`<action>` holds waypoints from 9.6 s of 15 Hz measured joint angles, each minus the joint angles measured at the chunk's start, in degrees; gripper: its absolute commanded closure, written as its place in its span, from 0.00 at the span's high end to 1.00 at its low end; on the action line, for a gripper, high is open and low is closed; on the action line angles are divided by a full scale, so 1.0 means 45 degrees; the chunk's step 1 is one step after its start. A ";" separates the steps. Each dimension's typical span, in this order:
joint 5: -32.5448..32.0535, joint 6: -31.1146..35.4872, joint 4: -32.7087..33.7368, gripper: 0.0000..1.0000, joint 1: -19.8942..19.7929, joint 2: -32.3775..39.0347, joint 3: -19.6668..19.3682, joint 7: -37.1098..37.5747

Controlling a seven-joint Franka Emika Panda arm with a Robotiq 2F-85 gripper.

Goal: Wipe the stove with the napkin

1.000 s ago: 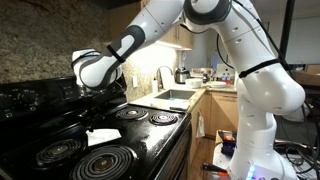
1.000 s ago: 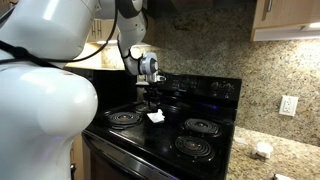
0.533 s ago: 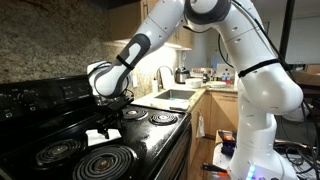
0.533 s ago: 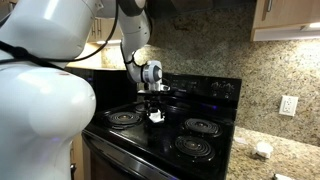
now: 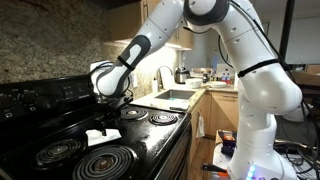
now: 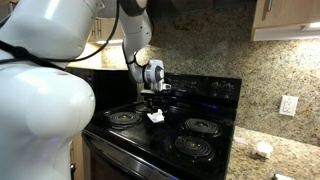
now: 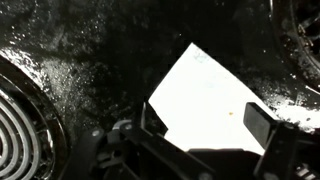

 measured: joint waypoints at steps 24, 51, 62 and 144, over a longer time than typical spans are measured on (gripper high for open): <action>0.0462 0.1319 0.1264 0.10 0.0076 0.1306 0.0780 -0.1831; 0.0797 -0.1491 0.5120 0.09 0.1493 0.3533 0.3105 -0.4071; -0.1061 -0.3585 1.0043 0.09 0.3842 0.6121 0.1359 -0.4140; -0.0548 -0.1227 0.2813 0.07 0.0881 0.1926 -0.0380 -0.0492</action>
